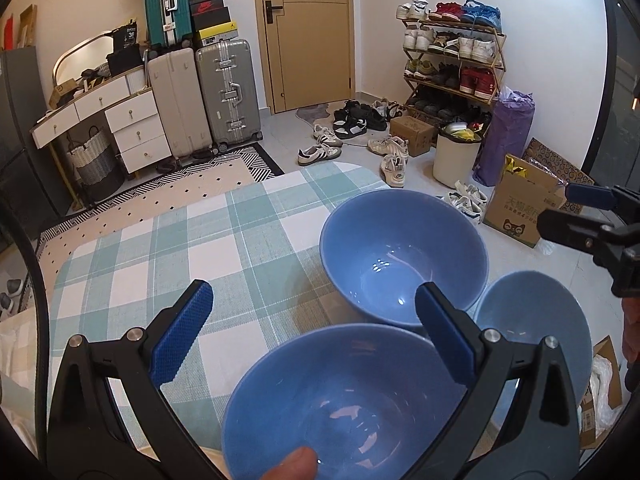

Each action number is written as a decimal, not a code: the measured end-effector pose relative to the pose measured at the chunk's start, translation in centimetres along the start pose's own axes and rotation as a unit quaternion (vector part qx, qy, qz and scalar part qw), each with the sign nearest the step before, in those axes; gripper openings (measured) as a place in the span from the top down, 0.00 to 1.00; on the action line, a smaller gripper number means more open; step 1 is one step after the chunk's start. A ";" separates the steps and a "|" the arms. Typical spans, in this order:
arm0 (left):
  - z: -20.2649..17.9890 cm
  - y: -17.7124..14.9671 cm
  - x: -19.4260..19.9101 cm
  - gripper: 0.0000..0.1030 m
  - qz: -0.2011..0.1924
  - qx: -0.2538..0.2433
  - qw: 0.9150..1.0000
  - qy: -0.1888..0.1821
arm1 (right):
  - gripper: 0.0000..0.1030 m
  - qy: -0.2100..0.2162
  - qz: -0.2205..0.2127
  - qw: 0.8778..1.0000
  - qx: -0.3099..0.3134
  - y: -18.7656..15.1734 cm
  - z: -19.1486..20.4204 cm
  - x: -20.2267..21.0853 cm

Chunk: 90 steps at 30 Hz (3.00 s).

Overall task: Organize plates and bowls
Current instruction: 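Move the left tool toward a blue bowl while the right tool approaches another blue bowl, then close the left tool on the blue bowl rim while the right tool grips another bowl rim, then lift and carry the blue bowl with the left tool while the right tool carries its bowl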

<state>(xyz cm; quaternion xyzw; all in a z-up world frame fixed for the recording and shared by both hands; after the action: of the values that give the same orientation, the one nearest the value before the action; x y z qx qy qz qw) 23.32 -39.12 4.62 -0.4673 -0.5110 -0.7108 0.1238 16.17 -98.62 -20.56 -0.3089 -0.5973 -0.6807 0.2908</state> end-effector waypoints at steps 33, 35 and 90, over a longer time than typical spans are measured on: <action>0.4 3.4 -10.6 0.06 0.071 -0.011 0.997 -0.040 | 0.01 0.001 0.064 0.998 -0.003 0.7 -0.7 -9.2; 0.3 3.3 -11.1 0.10 0.074 -0.014 0.997 -0.035 | 0.01 0.003 0.069 0.998 -0.003 0.7 -0.8 -9.8; -1.4 3.0 -10.8 0.77 0.086 -0.041 0.995 -0.037 | 0.78 0.006 0.062 0.998 0.007 0.5 0.2 -9.6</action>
<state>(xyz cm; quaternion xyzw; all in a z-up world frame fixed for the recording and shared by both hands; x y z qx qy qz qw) 30.30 -44.91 -2.15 -0.5403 -0.4438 -0.6997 0.1466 22.69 -98.25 -27.60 -0.3387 -0.5802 -0.6590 0.3382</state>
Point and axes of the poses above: each gripper's, at about its wrist camera, not at the fingertips, and x roughly against the way its jaws point, z to its left, y to its top, the point moved 7 cm from there along -x, roughly the way its jaws point, and after that the axes turned 11 degrees about z, right-handed, at the moved point
